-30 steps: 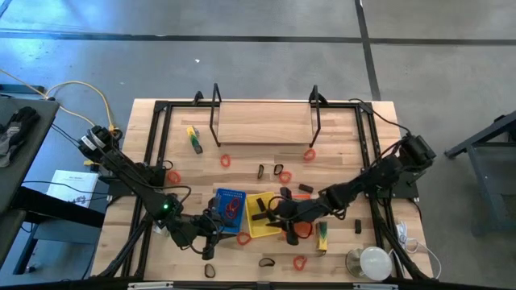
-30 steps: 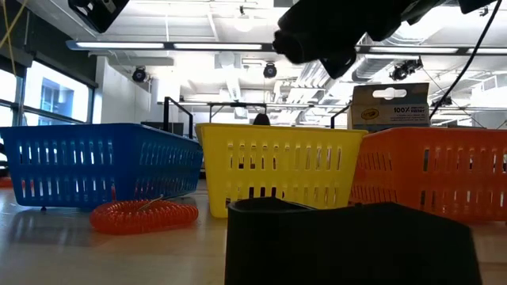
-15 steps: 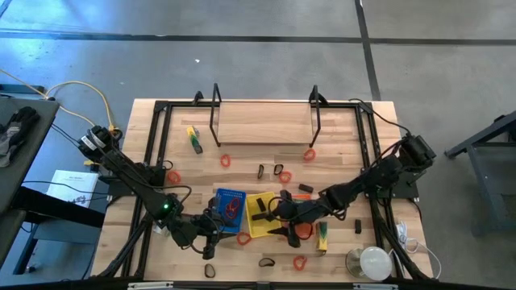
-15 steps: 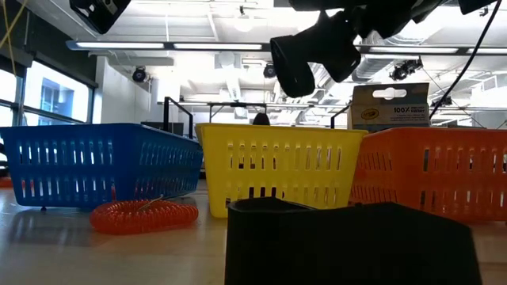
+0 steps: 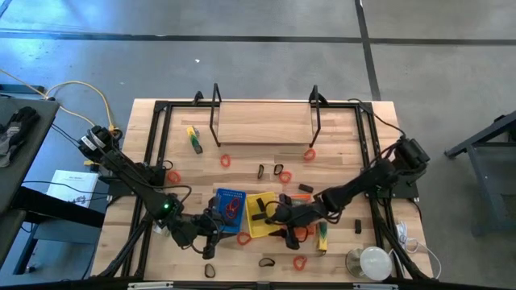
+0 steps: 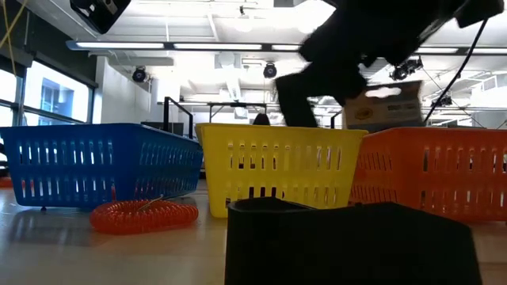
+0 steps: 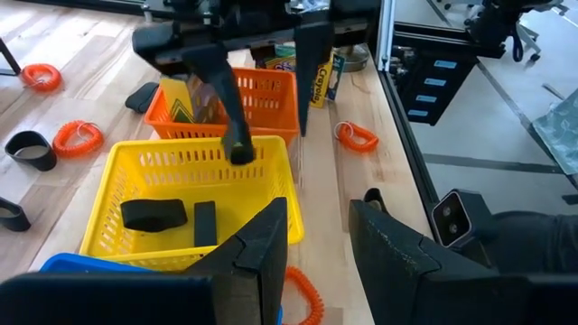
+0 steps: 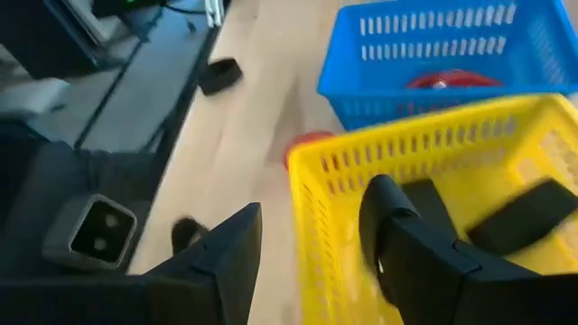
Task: Pick & Place Office Desk Supplies
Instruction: Put the black rubber band into the yellow basket, then put the orange spring keychain into the blue basket
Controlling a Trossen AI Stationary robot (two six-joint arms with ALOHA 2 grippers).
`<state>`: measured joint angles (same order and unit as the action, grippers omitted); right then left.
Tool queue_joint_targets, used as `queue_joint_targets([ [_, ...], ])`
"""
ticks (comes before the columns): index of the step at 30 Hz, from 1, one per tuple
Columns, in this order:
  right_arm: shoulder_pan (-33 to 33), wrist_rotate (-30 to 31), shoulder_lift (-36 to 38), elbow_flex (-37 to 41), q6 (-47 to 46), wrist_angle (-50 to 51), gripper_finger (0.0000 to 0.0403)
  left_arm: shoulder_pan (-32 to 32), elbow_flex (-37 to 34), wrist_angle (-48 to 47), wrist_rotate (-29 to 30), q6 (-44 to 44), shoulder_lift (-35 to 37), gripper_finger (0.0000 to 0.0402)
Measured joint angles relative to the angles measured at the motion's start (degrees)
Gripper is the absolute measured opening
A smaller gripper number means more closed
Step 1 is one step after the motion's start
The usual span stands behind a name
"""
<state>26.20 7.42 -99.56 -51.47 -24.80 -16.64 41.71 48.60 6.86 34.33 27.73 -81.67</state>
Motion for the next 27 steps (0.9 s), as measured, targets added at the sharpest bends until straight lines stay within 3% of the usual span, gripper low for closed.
queue_joint_targets([
  [6,0.0,0.9,-2.2,-4.7,5.6,7.5,0.0199,-0.5,0.0,0.0,0.0,0.0,0.0,0.0116],
  [14,0.4,9.6,-2.1,-12.5,7.1,23.9,0.0199,-0.5,0.0,0.5,0.0,-3.8,0.0,0.0116],
  [17,0.9,11.4,-2.1,-14.1,8.4,24.9,0.0199,-0.2,0.0,0.5,0.0,-3.8,0.0,0.0116],
  [20,2.4,14.3,-1.6,-16.1,12.7,24.6,0.0199,0.1,0.0,1.1,-4.1,-7.0,-1.2,0.0116],
  [27,7.6,21.6,-1.6,-18.5,19.4,23.4,0.0199,-0.1,0.0,4.9,-3.1,-14.9,-10.2,0.0116],
])
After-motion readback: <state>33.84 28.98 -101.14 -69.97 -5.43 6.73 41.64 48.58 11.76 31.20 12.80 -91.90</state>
